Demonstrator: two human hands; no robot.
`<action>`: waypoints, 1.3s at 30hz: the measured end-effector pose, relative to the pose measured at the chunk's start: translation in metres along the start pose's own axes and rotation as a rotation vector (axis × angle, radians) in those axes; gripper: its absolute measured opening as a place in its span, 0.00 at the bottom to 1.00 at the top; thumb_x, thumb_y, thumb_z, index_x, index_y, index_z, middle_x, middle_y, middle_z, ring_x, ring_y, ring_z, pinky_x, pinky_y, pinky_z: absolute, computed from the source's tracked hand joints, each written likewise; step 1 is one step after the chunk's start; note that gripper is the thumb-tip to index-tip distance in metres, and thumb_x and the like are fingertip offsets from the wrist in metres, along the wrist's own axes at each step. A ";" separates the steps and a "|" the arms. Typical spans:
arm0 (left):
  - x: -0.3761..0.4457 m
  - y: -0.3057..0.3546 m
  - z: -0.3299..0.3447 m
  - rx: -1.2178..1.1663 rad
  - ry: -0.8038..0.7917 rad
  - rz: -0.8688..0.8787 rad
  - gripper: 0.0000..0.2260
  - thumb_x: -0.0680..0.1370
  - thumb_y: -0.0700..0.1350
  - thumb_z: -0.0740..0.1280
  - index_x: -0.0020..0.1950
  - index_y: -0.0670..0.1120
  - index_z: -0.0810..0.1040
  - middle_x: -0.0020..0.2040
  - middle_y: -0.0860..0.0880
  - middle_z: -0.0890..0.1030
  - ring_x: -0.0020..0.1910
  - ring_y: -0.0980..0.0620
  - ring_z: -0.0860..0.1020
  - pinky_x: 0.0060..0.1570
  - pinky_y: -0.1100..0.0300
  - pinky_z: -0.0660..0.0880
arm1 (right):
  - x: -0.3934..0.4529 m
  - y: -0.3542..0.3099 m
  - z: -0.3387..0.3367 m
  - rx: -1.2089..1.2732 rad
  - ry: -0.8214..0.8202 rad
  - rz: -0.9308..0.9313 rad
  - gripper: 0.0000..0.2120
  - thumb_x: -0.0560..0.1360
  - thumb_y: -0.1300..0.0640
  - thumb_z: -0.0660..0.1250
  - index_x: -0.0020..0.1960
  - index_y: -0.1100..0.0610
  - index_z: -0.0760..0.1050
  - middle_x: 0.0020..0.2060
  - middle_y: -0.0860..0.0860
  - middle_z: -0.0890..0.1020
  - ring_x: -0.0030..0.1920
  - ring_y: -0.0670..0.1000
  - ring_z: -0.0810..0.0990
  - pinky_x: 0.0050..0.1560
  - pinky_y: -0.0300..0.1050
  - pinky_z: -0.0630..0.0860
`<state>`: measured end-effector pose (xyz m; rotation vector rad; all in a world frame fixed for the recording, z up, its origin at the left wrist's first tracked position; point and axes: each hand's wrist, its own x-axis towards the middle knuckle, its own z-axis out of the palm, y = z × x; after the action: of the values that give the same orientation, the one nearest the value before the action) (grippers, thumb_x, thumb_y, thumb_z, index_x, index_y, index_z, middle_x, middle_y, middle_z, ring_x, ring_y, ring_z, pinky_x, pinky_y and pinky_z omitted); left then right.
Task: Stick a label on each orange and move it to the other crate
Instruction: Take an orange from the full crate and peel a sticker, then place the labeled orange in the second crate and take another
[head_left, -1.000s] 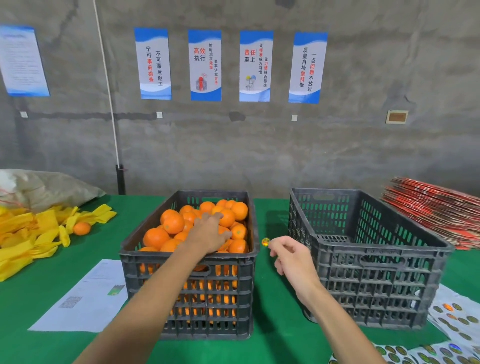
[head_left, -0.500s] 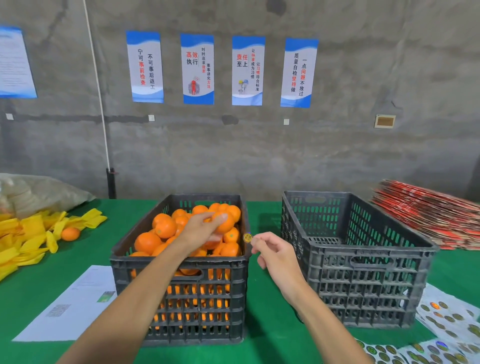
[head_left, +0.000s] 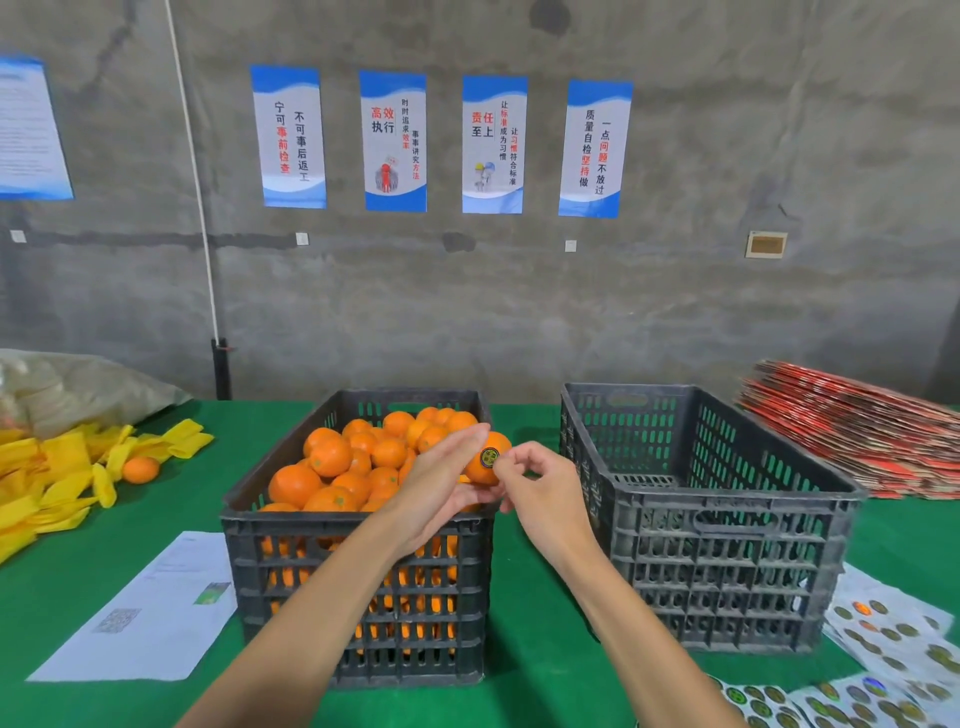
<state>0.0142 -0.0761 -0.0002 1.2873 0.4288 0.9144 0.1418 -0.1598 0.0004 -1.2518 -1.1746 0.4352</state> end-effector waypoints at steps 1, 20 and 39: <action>0.000 -0.003 0.001 0.032 0.000 0.015 0.22 0.81 0.48 0.70 0.74 0.46 0.73 0.61 0.37 0.83 0.62 0.39 0.82 0.59 0.43 0.81 | 0.000 0.000 0.000 -0.009 0.007 0.002 0.07 0.76 0.58 0.70 0.41 0.60 0.79 0.33 0.58 0.83 0.30 0.51 0.80 0.41 0.50 0.80; 0.029 -0.020 0.013 0.427 0.078 0.071 0.11 0.81 0.64 0.56 0.59 0.72 0.75 0.45 0.48 0.86 0.39 0.47 0.84 0.29 0.58 0.74 | 0.024 0.007 -0.031 -0.112 -0.136 -0.056 0.18 0.77 0.42 0.71 0.66 0.44 0.78 0.53 0.47 0.85 0.39 0.51 0.85 0.41 0.46 0.83; 0.044 0.009 -0.100 1.345 0.259 -0.124 0.21 0.81 0.46 0.70 0.74 0.47 0.74 0.73 0.42 0.75 0.70 0.44 0.75 0.66 0.51 0.74 | 0.099 0.058 -0.155 -0.901 0.168 0.009 0.20 0.81 0.52 0.68 0.70 0.56 0.76 0.67 0.61 0.78 0.65 0.65 0.77 0.67 0.56 0.72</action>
<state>-0.0360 0.0209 -0.0093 2.2943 1.4631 0.6410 0.3324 -0.1385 0.0123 -2.0103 -1.2561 -0.2426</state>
